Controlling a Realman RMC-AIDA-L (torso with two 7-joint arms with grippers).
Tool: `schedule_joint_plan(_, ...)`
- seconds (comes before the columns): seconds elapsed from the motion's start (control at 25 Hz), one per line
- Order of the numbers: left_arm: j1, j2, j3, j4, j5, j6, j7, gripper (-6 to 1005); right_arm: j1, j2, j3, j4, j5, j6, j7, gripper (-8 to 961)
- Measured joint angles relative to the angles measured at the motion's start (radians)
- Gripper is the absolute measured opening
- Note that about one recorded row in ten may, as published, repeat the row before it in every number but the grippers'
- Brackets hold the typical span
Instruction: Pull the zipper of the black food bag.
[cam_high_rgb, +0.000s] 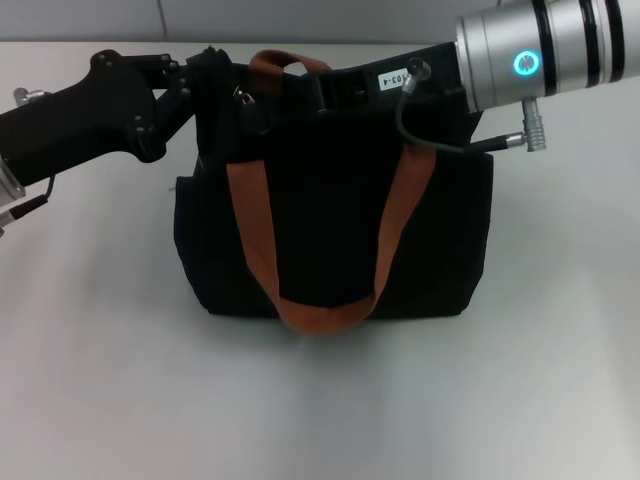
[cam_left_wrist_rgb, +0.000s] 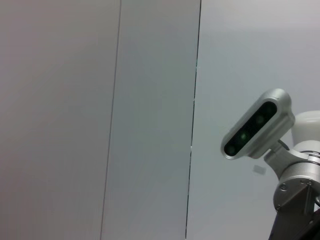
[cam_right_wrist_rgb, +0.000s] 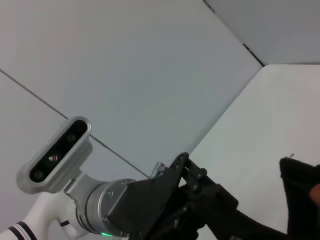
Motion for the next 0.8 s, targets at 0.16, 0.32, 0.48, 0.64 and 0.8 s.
schedule_joint_plan(0.16, 0.004, 0.001, 0.000, 0.000, 0.000, 0.001, 0.000, 30, -0.017, 0.000, -0.018, -0.024, 0.000, -0.001, 0.010, -1)
schedule_joint_plan(0.32, 0.006, 0.001, 0.000, 0.000, 0.000, 0.002, 0.000, 30, -0.024, 0.000, -0.030, -0.039, 0.000, -0.001, 0.011, -1)
schedule_joint_plan(0.48, 0.009, 0.001, 0.000, 0.000, 0.000, 0.004, 0.000, 31, -0.028, 0.000, -0.032, -0.044, -0.001, -0.001, 0.014, -1)
schedule_joint_plan(0.64, 0.011, 0.003, -0.001, 0.000, 0.000, 0.004, 0.001, 31, -0.040, -0.002, -0.033, -0.056, -0.006, 0.002, 0.029, -1)
schedule_joint_plan(0.8, 0.015, 0.004, 0.000, 0.000, 0.000, 0.004, 0.002, 31, -0.062, -0.003, -0.034, -0.104, -0.040, -0.001, 0.062, -1)
